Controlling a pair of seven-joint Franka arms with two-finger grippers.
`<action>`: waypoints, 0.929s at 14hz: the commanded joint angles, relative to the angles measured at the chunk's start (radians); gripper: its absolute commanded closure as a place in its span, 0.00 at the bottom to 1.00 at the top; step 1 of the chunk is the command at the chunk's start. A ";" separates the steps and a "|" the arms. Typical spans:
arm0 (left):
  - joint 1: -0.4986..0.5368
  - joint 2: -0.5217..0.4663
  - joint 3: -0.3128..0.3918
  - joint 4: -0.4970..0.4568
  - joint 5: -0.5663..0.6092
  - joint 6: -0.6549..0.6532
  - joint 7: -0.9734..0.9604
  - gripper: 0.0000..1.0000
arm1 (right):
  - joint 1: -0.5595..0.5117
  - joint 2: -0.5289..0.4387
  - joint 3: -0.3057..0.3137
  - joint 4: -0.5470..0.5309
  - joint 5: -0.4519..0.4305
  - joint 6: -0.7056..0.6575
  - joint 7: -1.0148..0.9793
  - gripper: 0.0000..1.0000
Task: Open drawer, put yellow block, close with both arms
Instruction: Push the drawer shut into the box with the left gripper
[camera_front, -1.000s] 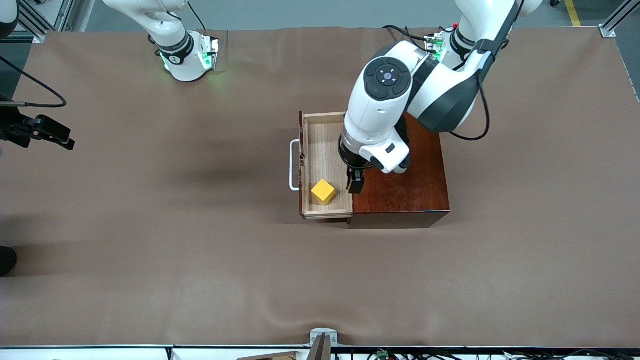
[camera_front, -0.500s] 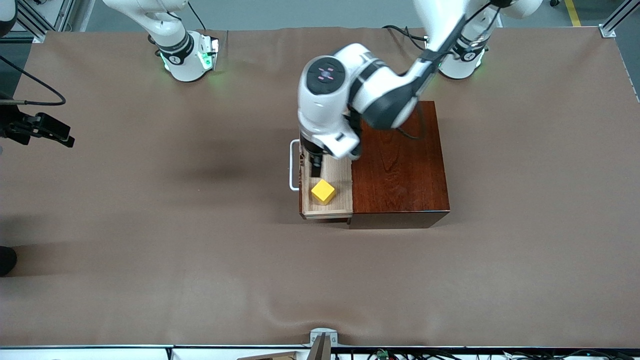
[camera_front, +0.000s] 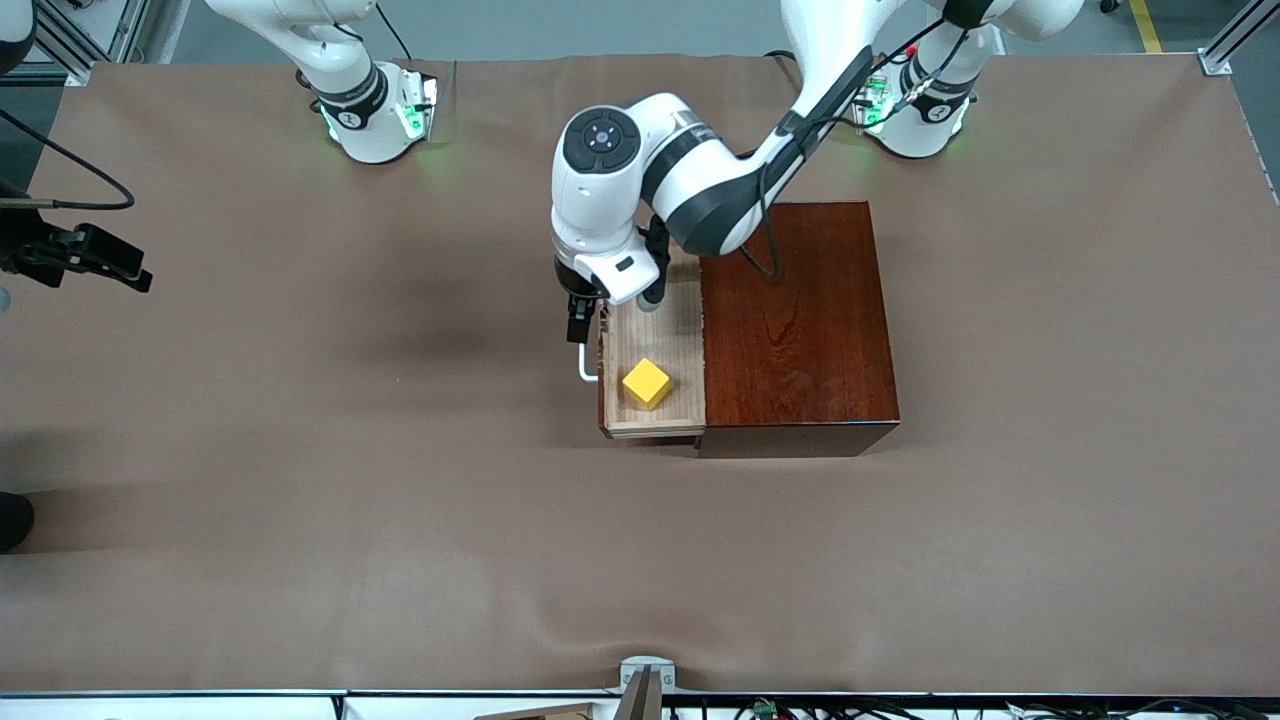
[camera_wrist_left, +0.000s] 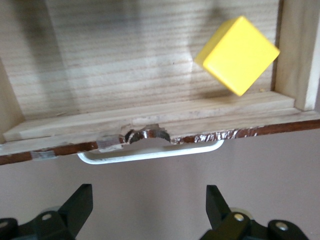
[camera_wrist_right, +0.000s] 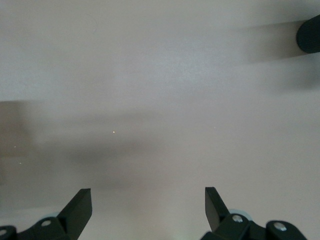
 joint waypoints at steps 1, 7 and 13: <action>-0.009 0.041 0.004 0.049 0.019 0.029 -0.008 0.00 | -0.020 -0.007 0.021 0.006 -0.006 -0.011 0.009 0.00; -0.014 0.079 0.005 0.039 0.016 0.020 -0.022 0.00 | -0.020 -0.007 0.021 0.006 -0.001 -0.012 0.010 0.00; -0.012 0.079 0.005 0.026 0.022 -0.026 -0.022 0.00 | -0.018 -0.007 0.021 0.006 0.000 -0.001 0.010 0.00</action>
